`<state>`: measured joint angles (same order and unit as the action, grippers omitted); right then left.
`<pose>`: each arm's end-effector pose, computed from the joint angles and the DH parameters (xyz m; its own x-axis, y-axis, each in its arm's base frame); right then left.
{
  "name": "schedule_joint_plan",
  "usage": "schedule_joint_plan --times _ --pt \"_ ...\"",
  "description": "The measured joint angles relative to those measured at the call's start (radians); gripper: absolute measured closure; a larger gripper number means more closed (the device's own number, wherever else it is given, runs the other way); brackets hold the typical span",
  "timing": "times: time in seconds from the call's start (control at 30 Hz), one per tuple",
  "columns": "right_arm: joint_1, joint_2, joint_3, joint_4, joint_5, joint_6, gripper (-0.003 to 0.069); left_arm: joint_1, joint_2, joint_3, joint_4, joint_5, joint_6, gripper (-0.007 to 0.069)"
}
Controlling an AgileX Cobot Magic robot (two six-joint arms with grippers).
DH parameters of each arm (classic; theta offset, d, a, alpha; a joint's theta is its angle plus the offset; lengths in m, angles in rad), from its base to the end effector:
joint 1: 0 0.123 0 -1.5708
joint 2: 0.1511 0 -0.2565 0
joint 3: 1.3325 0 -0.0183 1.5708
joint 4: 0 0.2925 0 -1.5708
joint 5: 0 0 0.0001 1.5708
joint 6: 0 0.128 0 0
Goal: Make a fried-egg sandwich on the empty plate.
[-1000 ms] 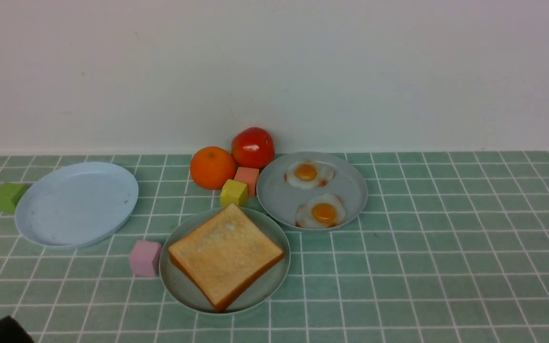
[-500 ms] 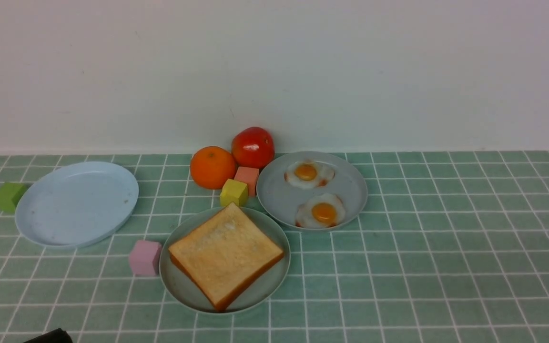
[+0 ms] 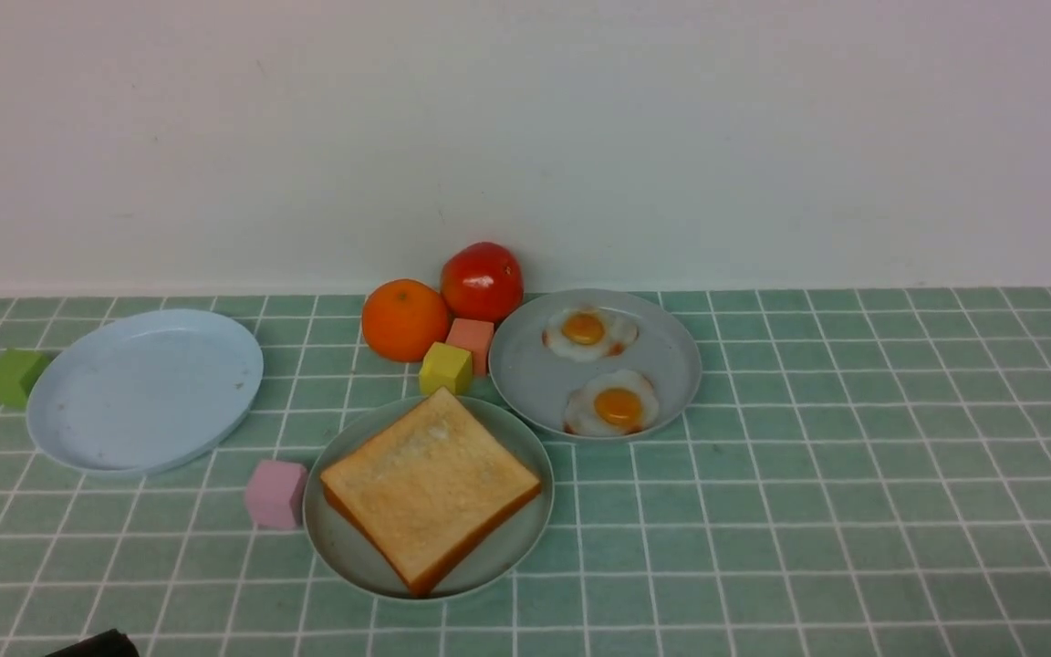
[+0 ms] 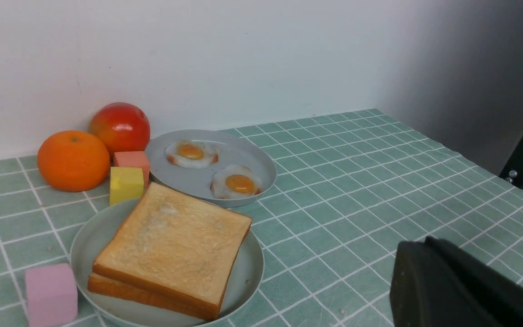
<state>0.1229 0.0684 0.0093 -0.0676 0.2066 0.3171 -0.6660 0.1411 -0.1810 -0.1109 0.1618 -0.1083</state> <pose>0.1664 0.0188 0.1748 -0.2149 0.2236 -0.9507 -0.0575 0.9688 0.2409 0.1323 -0.1069 0.2477 -0.1624 -0.1471 -0.9757 0.6111 0.7614 -0.2165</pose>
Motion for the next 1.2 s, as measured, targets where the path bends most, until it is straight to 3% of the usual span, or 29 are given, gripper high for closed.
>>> schedule_joint_plan --times 0.03,0.13,0.4,0.63,0.83,1.2 --pt "-0.059 -0.036 0.014 -0.003 0.015 -0.006 0.0673 0.0 0.0 0.0 0.0 0.0 0.0 0.0638" --pt "-0.11 -0.075 0.015 -0.005 0.063 -0.055 0.0673 0.0 0.0 0.0 0.0 0.0 0.0 0.0638" --pt "-0.12 -0.079 0.015 0.01 0.136 -0.238 0.0673 0.0 0.0 0.0 0.0 0.001 0.0 0.0638" --pt "-0.12 -0.079 0.01 0.086 0.162 -0.336 0.0673 0.0 0.0 0.0 0.0 0.002 0.0 0.0637" --pt "-0.12 -0.079 0.008 0.186 0.178 -0.5 0.0673 0.0 0.0 0.0 0.0 0.005 -0.002 0.0634" --pt "-0.12 -0.079 0.005 0.2 0.187 -0.547 0.0669 0.0 0.0 0.0 0.0 0.006 -0.002 0.0624"
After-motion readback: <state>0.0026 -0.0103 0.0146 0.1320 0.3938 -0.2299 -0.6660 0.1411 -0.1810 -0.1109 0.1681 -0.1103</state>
